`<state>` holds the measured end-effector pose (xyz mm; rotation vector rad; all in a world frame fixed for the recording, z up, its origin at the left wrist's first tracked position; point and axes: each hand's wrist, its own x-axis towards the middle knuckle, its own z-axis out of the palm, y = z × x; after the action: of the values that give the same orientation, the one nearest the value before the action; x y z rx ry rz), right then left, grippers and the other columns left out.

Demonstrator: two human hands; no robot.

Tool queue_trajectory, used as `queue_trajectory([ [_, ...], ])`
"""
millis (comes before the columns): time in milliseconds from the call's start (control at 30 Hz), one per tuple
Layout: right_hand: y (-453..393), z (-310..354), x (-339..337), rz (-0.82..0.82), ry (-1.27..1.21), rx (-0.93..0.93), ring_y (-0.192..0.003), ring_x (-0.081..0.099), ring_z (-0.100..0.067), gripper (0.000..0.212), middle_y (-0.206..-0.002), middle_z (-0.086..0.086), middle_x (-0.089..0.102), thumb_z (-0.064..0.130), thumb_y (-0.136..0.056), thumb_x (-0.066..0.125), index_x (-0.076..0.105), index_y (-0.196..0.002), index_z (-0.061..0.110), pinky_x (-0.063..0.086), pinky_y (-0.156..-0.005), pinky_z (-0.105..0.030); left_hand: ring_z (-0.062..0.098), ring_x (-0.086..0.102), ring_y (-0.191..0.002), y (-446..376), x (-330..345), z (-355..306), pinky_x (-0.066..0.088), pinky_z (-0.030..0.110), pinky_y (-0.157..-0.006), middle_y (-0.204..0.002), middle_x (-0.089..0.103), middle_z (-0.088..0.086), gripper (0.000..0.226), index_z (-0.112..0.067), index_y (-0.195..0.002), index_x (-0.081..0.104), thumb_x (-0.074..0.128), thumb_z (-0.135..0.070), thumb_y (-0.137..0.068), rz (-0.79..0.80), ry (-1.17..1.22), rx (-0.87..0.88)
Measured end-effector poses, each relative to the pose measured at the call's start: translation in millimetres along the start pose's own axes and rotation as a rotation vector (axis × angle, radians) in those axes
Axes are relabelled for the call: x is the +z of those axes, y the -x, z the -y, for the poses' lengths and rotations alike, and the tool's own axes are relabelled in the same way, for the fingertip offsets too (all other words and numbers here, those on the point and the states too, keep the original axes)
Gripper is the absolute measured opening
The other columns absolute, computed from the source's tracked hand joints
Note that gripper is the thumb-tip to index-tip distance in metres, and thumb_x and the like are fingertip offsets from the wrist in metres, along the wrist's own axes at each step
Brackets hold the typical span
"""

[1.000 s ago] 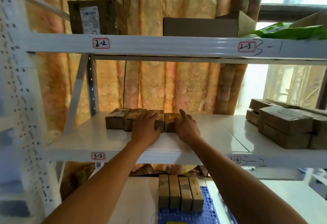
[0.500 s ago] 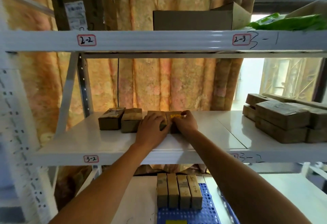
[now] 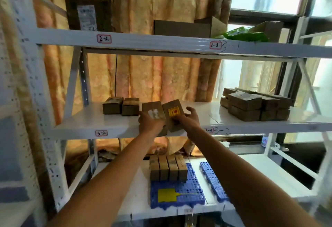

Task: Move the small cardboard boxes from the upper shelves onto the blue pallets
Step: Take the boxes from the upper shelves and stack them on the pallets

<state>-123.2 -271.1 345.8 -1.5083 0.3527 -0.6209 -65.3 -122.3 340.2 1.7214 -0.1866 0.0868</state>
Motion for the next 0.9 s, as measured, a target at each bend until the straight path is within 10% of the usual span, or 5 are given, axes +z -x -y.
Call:
queue_trajectory([
  [133,48,-13,-21,0.033,-0.041,-0.003,-0.108,0.065,-0.020,0.077,-0.129,-0.004,0.065,0.011,-0.077,0.085,0.049,-0.145,0.018,0.057,-0.078,-0.028,0.024,0.063,-0.109,44,-12,31,0.057,0.038,-0.083,-0.121,0.062,-0.003,0.067,-0.032,-0.127,0.050,0.080,-0.014,-0.070,-0.025,0.080,0.112],
  [333,112,-53,-54,0.144,-0.129,0.164,-0.115,0.067,-0.034,0.053,-0.125,-0.016,0.068,0.009,-0.081,0.078,0.064,-0.132,0.016,0.059,-0.095,-0.051,-0.006,0.063,-0.097,116,-31,101,0.054,0.017,-0.071,-0.119,0.058,-0.019,0.077,-0.045,-0.142,0.041,0.078,-0.015,-0.082,0.122,0.359,0.090],
  [467,145,-84,-62,0.147,-0.132,0.265,-0.116,0.067,-0.031,0.050,-0.125,-0.015,0.071,0.008,-0.085,0.074,0.064,-0.134,0.016,0.060,-0.086,-0.039,0.005,0.056,-0.119,144,-43,141,0.051,0.033,-0.097,-0.130,0.055,-0.022,0.084,-0.046,-0.145,0.040,0.084,-0.023,-0.078,0.180,0.389,0.031],
  [800,164,-146,-60,0.233,0.002,0.423,-0.104,0.072,-0.027,0.039,-0.114,-0.010,0.075,0.028,-0.088,0.075,0.064,-0.125,0.021,0.060,-0.072,-0.033,0.019,0.072,-0.103,147,-41,199,0.060,0.043,-0.087,-0.114,0.072,-0.008,0.052,-0.050,-0.111,0.059,0.085,-0.021,-0.077,0.159,0.414,-0.192],
  [900,153,-181,-70,0.195,0.086,0.489,-0.107,0.071,-0.032,0.039,-0.113,-0.015,0.073,0.022,-0.088,0.076,0.065,-0.124,0.017,0.062,-0.089,-0.046,0.023,0.071,-0.102,137,-32,225,0.060,0.045,-0.087,-0.117,0.070,0.000,0.060,-0.038,-0.126,0.056,0.086,-0.025,-0.075,0.080,0.429,-0.289],
])
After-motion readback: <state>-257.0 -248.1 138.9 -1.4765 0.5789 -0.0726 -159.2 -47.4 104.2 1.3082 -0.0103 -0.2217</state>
